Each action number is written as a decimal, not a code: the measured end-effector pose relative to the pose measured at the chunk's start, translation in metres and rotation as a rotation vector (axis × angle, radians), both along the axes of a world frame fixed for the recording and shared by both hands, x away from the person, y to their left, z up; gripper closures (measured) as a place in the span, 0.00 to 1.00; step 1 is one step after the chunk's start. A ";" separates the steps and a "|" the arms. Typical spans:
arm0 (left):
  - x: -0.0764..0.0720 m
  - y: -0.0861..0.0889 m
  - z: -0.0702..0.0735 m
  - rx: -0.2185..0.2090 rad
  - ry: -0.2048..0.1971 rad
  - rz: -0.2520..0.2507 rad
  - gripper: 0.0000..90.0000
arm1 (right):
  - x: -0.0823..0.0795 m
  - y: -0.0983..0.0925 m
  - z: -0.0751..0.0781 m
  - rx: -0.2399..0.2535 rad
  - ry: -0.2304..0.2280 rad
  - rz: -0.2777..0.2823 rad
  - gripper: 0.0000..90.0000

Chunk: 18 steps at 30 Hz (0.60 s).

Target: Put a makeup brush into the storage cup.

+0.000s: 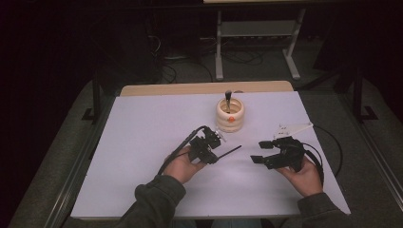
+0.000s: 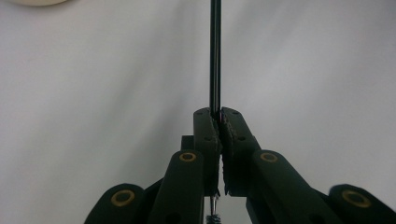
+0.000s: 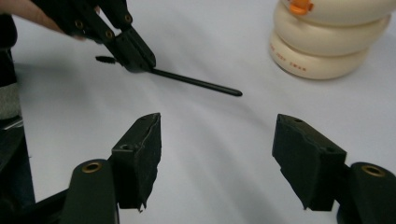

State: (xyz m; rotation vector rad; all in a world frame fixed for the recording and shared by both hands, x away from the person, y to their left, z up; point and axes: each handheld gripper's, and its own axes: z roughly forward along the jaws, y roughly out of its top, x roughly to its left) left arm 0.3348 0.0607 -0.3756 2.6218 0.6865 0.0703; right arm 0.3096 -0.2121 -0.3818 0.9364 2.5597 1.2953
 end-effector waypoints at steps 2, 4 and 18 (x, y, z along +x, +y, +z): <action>-0.002 0.008 0.004 -0.014 -0.002 0.002 0.96 | -0.001 0.005 0.004 -0.012 0.000 0.014 0.35; -0.005 0.017 0.008 -0.020 -0.005 -0.005 0.96 | -0.001 0.010 0.008 -0.022 -0.006 0.035 0.35; -0.032 0.048 0.029 -0.054 -0.041 -0.059 0.96 | -0.001 0.055 0.045 -0.061 -0.037 0.187 0.34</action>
